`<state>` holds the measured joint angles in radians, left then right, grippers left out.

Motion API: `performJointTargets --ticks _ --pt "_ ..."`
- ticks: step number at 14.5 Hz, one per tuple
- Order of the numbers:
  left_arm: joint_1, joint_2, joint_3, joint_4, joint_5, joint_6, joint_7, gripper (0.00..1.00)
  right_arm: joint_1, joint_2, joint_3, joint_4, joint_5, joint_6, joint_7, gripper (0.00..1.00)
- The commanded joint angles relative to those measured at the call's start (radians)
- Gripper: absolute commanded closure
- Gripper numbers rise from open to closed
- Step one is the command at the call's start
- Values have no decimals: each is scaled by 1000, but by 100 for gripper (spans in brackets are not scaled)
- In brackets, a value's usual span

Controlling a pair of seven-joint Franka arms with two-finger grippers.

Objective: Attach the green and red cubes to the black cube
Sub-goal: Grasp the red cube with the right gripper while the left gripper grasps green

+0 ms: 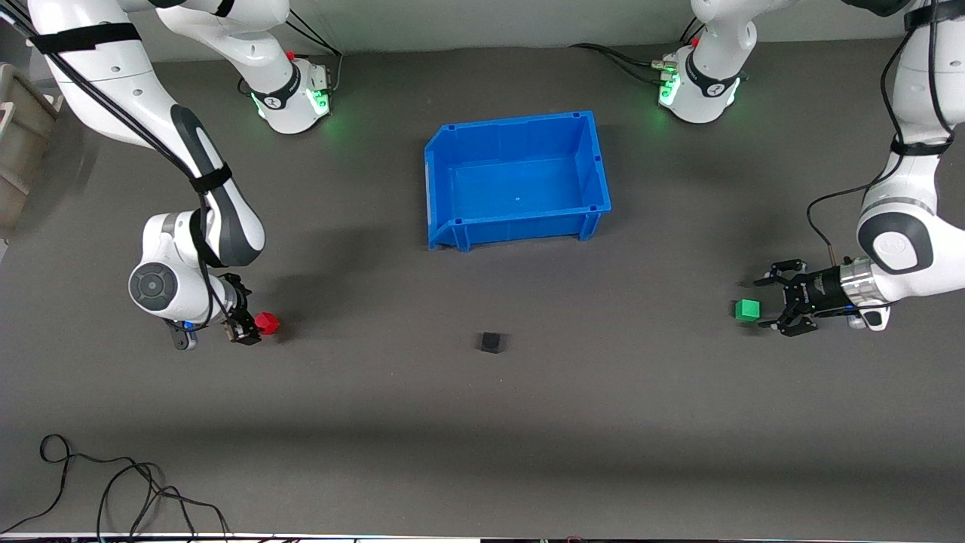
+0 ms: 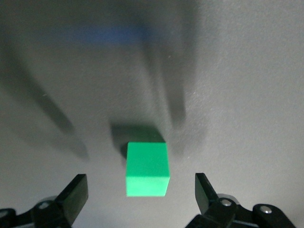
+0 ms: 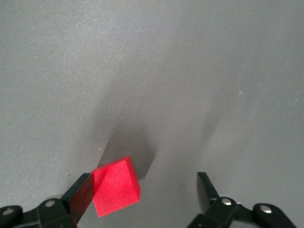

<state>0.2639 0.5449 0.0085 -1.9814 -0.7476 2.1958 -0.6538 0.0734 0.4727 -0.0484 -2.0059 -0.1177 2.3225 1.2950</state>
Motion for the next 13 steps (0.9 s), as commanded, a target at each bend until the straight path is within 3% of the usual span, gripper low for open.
performJointTargets --ticks 1,2,3,6,7,8,10,13 --pt "-5 24 -5 32 -19 16 14 0 17 9 -5 6 -30 15 10 4" --pt "-5 26 -5 32 -24 16 14 0 19 7 -4 7 -30 15 10 4" --pt "-5 26 -5 32 -35 16 13 7 19 4 -2 7 -30 15 7 4" --pt "-5 35 -5 33 -41 15 14 51 19 7 -1 15 -25 21 6 4" --pt "-5 35 -5 35 -39 12 14 63 32 12 -2 15 -19 46 7 4" --pt "-5 35 -5 36 -39 9 14 69 42 24 -2 12 -19 84 9 4" --pt "-2 33 -5 45 -36 -7 13 74 43 35 -4 12 -23 98 6 4" --pt "-5 30 -5 90 -30 -25 -15 75 40 40 -2 13 -34 100 0 13"
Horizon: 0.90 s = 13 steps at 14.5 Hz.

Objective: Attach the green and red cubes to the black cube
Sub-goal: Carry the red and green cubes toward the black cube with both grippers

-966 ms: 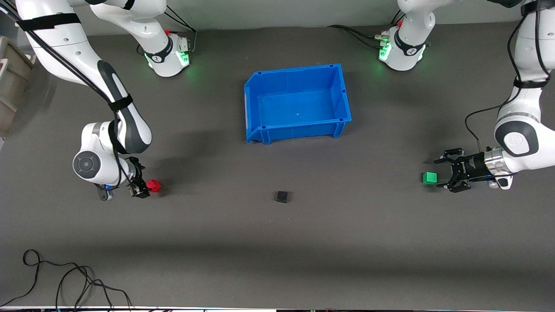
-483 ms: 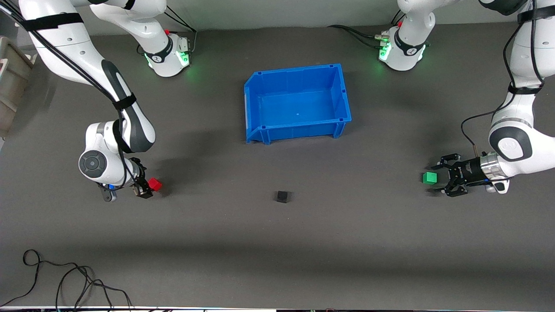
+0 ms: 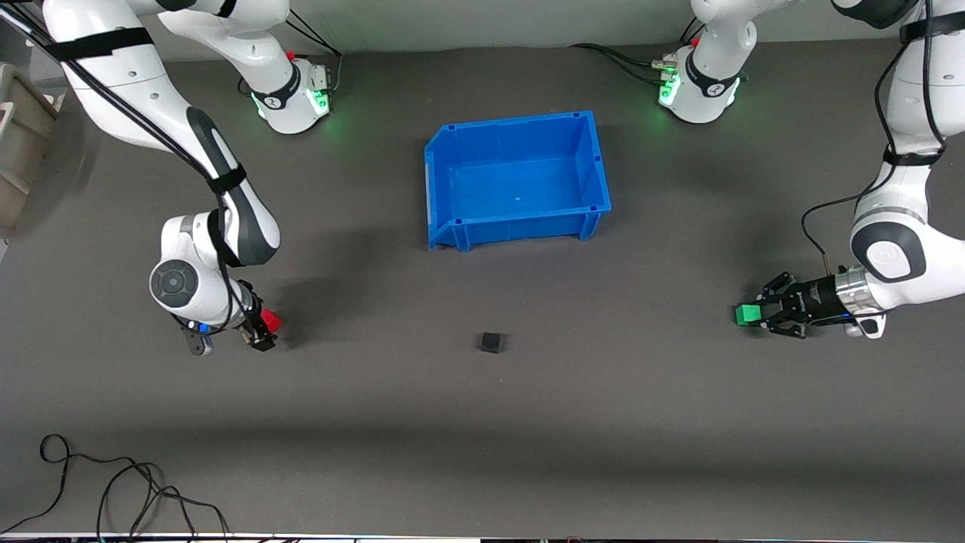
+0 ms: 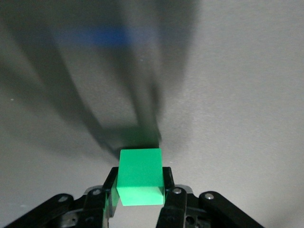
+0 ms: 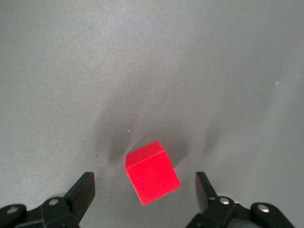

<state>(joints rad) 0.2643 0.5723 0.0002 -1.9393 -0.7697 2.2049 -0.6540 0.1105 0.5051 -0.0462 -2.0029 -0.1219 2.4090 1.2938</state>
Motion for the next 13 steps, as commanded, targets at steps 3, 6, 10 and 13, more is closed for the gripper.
performJointTargets --ticks 3,6,10,13 --pt "-11 6 4 181 10 -183 -169 75 -2 0 -12 10 -41 13 -82 13" --pt "-104 7 3 247 -3 -205 -286 75 1 18 -12 6 -41 13 -94 32" --pt "-272 17 1 257 -80 -104 -390 75 3 20 -12 6 -42 13 -114 57" --pt "-422 32 3 257 -137 42 -489 75 0 9 -12 9 -56 5 -146 68"
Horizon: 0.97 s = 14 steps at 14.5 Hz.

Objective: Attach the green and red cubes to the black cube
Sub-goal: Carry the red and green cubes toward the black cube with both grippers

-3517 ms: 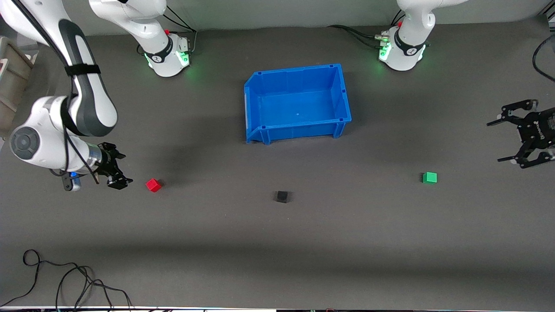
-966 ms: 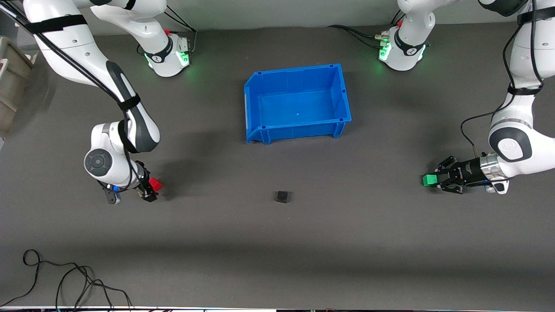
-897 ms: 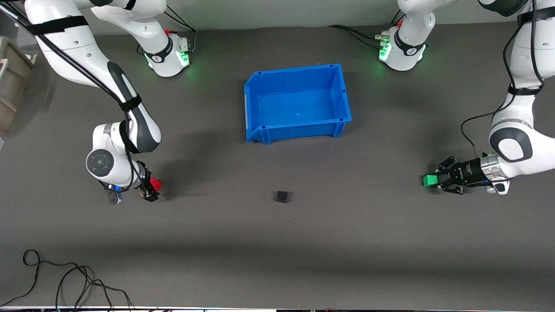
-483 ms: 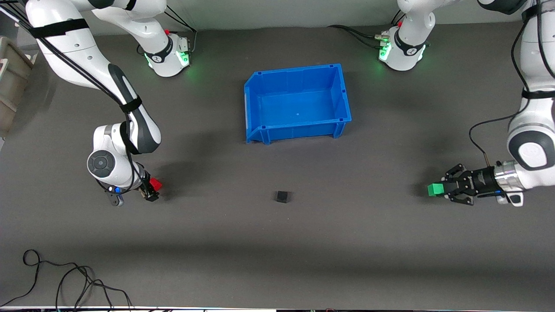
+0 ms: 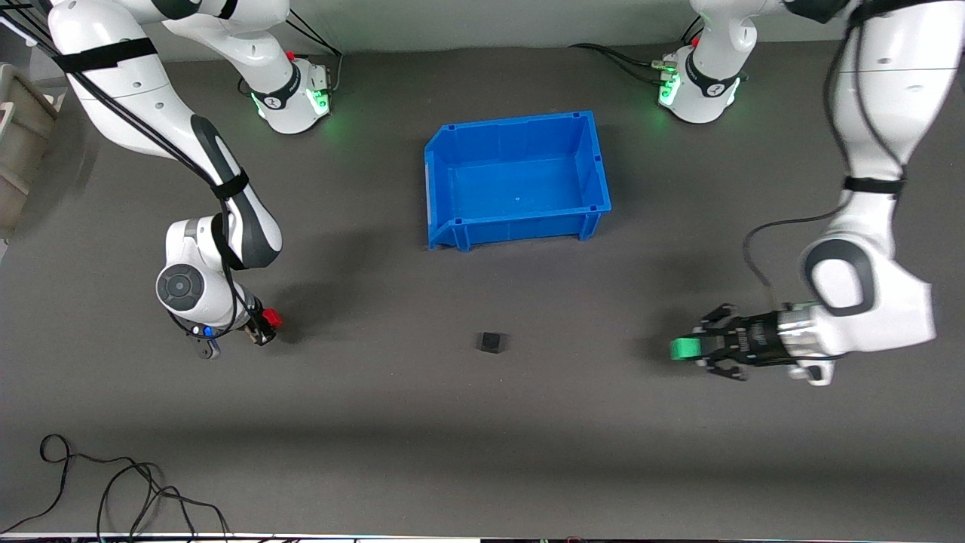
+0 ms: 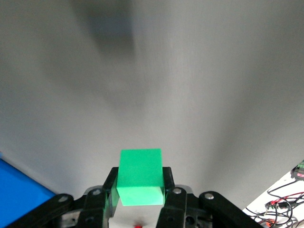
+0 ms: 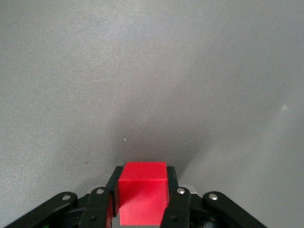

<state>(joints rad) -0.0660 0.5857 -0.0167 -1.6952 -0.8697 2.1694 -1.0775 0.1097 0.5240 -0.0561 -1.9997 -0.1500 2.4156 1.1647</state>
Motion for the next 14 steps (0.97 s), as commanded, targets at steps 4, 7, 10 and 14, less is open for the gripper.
performJointTargets --ticks 4,7,10,14 --pt "-257 69 18 17 -95 274 -168 75 43 -24 44 53 -16 -6 209 68" --pt "-334 103 3 38 -115 323 -174 75 99 2 90 123 -10 -7 456 68" --pt "-374 143 -22 72 -120 366 -179 75 151 117 166 302 -13 -65 732 68" --pt "-380 215 -63 150 -118 417 -177 75 228 283 197 530 -16 -87 1001 68"
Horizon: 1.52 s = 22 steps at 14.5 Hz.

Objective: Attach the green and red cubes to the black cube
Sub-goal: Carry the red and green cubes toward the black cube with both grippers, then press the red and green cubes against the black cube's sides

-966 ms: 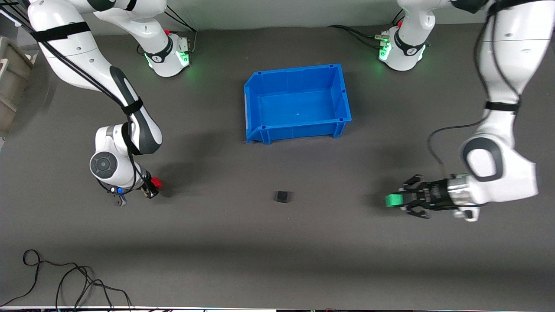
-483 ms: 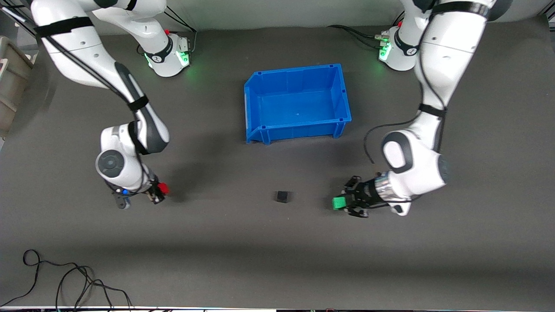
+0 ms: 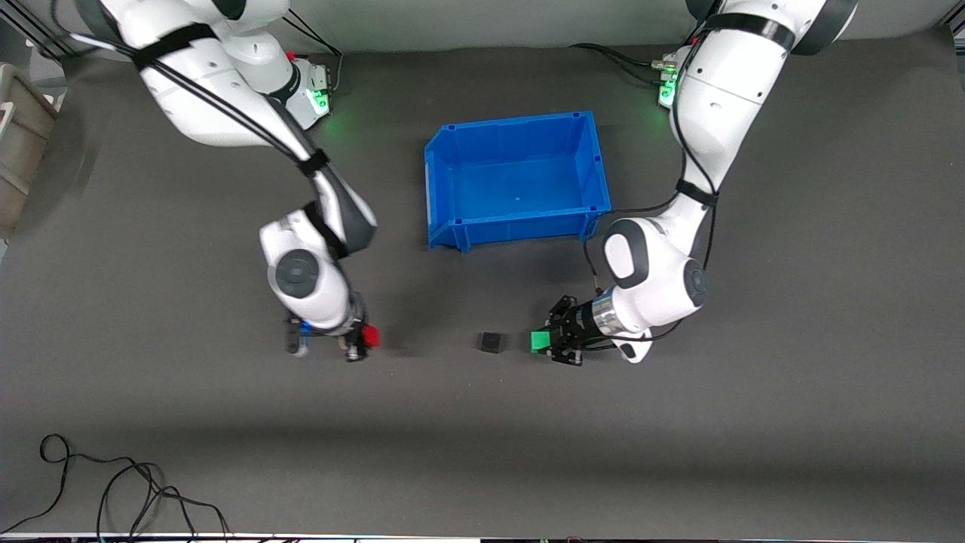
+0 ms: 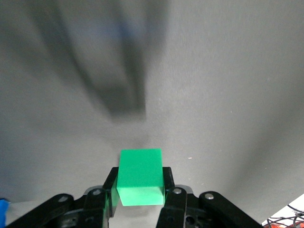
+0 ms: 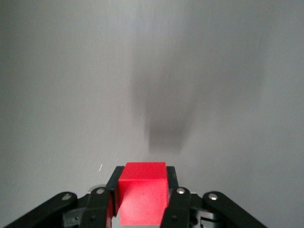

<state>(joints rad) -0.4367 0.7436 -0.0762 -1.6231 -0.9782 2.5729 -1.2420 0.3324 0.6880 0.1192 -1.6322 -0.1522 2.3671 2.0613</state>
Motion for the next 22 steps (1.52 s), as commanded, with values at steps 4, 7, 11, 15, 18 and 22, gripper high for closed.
performJointTargets --ticks 4,7,11,15,18,22 --pt "-53 106 -4 135 9 13 -5 75 23 238 114 337 -13 -34 281 67" --pt "-74 144 -4 175 10 24 -10 75 39 278 143 383 -13 -14 350 67" --pt "-82 154 -4 173 10 33 -10 75 71 340 152 388 -20 69 372 67" --pt "-76 151 -4 173 6 33 -65 75 77 327 155 388 -20 57 375 67" --pt "-76 151 -4 173 7 33 -71 67 80 329 155 388 -20 58 373 67" --pt "-70 137 4 172 27 21 -62 0 86 329 155 388 -20 58 373 53"
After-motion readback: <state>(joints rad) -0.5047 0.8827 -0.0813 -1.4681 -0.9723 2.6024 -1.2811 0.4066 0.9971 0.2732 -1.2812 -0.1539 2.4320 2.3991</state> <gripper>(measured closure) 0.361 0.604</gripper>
